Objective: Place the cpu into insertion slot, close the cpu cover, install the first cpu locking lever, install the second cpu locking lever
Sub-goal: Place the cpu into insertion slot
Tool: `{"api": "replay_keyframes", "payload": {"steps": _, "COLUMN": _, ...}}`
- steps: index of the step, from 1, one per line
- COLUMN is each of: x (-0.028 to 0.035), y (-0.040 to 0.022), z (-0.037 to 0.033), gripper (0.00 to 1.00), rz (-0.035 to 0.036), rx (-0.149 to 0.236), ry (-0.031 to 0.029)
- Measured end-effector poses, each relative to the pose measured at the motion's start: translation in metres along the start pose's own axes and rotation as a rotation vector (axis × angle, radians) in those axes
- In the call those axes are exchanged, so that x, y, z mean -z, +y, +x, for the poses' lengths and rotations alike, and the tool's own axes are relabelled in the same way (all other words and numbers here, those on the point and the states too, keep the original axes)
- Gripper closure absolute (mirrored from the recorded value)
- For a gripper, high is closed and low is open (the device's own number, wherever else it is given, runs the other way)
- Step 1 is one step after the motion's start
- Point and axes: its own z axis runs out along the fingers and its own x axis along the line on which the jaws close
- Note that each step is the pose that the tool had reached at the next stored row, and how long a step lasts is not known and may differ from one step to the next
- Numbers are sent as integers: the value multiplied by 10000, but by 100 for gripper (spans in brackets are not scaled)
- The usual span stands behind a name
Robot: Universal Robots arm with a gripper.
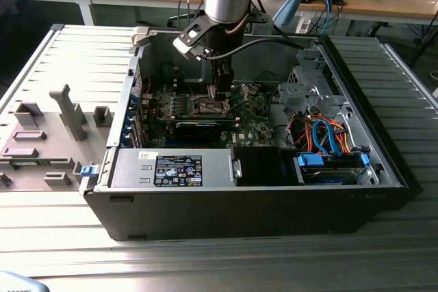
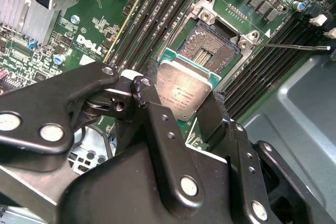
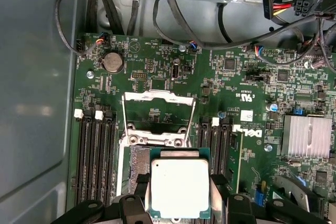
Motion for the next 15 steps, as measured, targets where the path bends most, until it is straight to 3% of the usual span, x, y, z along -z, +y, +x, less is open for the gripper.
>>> {"api": "replay_keyframes", "payload": {"steps": 15, "x": -38, "y": 0, "z": 1, "gripper": 46, "rz": 0, "rx": 0, "ry": -1}}
